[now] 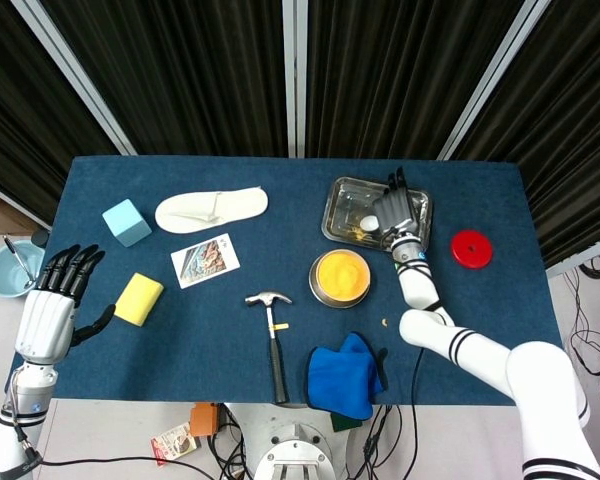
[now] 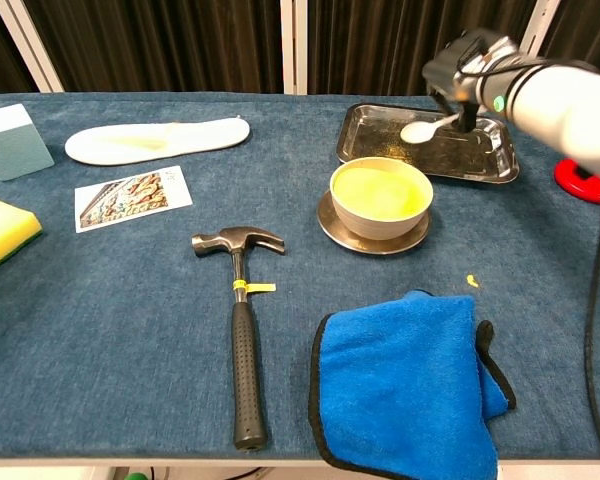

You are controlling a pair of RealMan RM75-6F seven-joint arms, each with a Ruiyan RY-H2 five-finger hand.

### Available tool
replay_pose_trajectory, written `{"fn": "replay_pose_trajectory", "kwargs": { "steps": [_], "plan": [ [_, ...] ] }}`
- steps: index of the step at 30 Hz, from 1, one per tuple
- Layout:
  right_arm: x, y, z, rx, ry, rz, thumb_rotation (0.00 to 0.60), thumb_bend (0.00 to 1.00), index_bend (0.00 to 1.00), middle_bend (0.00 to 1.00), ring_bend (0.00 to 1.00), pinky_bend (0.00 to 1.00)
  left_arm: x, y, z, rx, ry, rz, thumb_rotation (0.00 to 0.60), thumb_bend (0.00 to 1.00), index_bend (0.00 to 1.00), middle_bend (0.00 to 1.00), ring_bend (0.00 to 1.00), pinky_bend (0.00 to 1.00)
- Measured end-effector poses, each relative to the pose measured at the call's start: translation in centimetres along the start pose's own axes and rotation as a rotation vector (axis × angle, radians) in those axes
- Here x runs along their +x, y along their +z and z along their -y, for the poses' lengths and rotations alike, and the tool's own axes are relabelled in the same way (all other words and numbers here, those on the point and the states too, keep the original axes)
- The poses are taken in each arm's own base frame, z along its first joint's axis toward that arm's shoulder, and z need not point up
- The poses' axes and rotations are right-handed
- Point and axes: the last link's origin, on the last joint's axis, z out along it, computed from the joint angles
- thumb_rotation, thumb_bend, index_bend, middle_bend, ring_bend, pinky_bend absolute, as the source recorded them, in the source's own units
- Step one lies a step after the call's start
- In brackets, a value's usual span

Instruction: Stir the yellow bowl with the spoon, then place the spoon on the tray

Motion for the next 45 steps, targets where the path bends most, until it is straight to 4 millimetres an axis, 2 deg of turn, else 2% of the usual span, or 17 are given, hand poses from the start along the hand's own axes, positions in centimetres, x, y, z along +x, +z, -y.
{"fn": "replay_pose_trajectory", "kwargs": {
  "steps": [5,11,18,23,27,30,33,34,38,42,45],
  "plan": [
    [-1.0,0.9,1.5,-0.008,0.030,0.066,0.600,0.47,0.59,0.27,0.05,0.00,-0.1,-0.1,0.1,0.006,0.003,0.006,0.600,0.24,0.11,0.11,0.08,0.13],
    [-1.2,1.4,3.0,0.002,0.059,0.096,0.600,0.38,0.43,0.23,0.02,0.00,0.0,-0.2,0.3,0.010,0.004,0.004,0.600,0.24,0.11,0.11,0.08,0.13],
    [-0.4,0.9,1.9,0.004,0.091,0.060,0.600,0.37,0.36,0.22,0.02,0.00,0.1,0.0,0.2,0.001,0.008,0.002,0.600,0.24,0.11,0.11,0.08,0.13],
    [0.7,-1.1,0.1,0.026,0.144,0.002,0.600,0.37,0.36,0.22,0.02,0.00,0.3,0.2,0.3,-0.005,0.019,0.002,0.600,0.24,0.11,0.11,0.08,0.13],
    [1.5,-4.4,-2.4,0.044,0.183,-0.069,0.600,0.37,0.35,0.21,0.02,0.00,0.5,0.3,0.4,-0.005,0.030,0.009,0.600,0.24,0.11,0.11,0.08,0.13],
    [1.6,-8.2,-5.8,0.027,0.213,-0.137,0.600,0.37,0.32,0.20,0.02,0.00,0.7,0.3,0.6,0.004,0.044,0.023,0.600,0.24,0.11,0.11,0.08,0.13],
    [0.8,-12.5,-10.0,-0.024,0.246,-0.212,0.600,0.35,0.27,0.18,0.02,0.00,0.9,0.1,1.0,0.025,0.058,0.049,0.600,0.24,0.11,0.11,0.08,0.13],
    [0.3,-14.0,-11.4,-0.043,0.269,-0.242,0.600,0.33,0.25,0.16,0.01,0.00,0.9,0.0,1.1,0.034,0.060,0.060,0.600,0.24,0.11,0.11,0.08,0.13],
    [-2.3,-18.5,-14.4,-0.101,0.380,-0.304,0.600,0.28,0.14,0.10,0.00,0.00,1.4,-0.6,1.9,0.098,0.073,0.108,0.600,0.24,0.11,0.11,0.08,0.13],
    [-5.5,-22.4,-16.1,-0.123,0.504,-0.323,0.600,0.27,0.01,0.01,0.00,0.00,1.7,-1.8,2.6,0.156,0.083,0.131,0.600,0.24,0.10,0.11,0.08,0.12],
    [-8.1,-25.5,-17.0,-0.137,0.588,-0.327,0.600,0.27,0.00,0.00,0.00,0.00,1.8,-3.0,2.9,0.185,0.086,0.133,0.600,0.24,0.10,0.11,0.08,0.12]
  ]
}}
